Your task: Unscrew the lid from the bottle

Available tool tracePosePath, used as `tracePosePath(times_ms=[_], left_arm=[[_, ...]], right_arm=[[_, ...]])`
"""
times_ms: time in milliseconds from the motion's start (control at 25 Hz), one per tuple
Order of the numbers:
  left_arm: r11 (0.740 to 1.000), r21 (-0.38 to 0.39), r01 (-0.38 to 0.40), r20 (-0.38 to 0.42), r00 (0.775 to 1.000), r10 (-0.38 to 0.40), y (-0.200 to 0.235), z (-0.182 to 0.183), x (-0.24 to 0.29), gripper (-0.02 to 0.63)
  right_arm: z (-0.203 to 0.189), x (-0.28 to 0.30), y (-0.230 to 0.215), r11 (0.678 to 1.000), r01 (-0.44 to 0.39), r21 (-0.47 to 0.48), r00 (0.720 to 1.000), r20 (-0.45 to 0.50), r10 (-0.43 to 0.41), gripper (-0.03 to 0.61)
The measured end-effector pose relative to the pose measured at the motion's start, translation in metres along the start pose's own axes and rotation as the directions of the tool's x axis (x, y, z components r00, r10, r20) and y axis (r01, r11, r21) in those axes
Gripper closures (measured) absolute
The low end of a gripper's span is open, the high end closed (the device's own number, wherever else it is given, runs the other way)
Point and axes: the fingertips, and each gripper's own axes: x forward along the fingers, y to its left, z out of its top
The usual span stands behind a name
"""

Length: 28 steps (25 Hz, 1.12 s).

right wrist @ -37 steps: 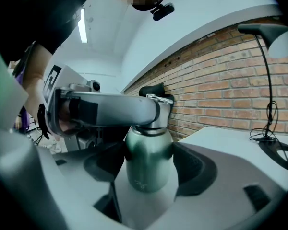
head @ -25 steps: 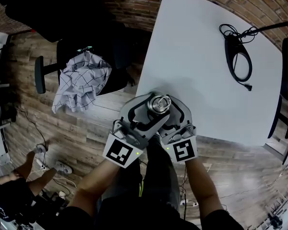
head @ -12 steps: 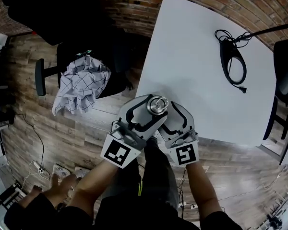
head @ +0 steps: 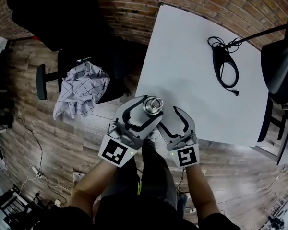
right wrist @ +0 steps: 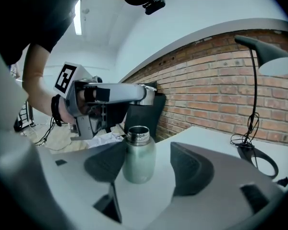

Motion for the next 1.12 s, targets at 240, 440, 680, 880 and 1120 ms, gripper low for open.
tracePosePath(times_ms=[240, 440, 680, 880, 1120], left_arm=[[1.000, 0.009, -0.017, 0.013, 1.000, 0.016, 0.002, 0.018, -0.003, 0.368], [0.999, 0.016, -0.037, 0.029, 0.999, 0.036, 0.008, 0.040, -0.007, 0.368], [0.998, 0.026, -0.061, 0.058, 0.997, 0.059, 0.017, 0.076, -0.012, 0.368], [0.996, 0.012, -0.089, 0.084, 0.993, 0.088, 0.025, 0.106, -0.022, 0.368], [0.990, 0.017, -0.138, 0.147, 0.980, 0.134, 0.039, 0.144, -0.036, 0.368]], right_arm=[[0.010, -0.018, -0.006, 1.000, 0.020, -0.009, 1.000, -0.006, -0.020, 0.345], [0.019, -0.043, -0.024, 0.995, 0.101, 0.016, 0.995, -0.028, -0.101, 0.504], [0.051, -0.070, -0.052, 0.976, 0.214, 0.037, 0.977, 0.015, -0.214, 0.555], [0.077, -0.088, -0.072, 0.958, 0.287, 0.023, 0.957, 0.044, -0.288, 0.565], [0.106, -0.115, -0.102, 0.923, 0.384, 0.030, 0.919, 0.090, -0.385, 0.565]])
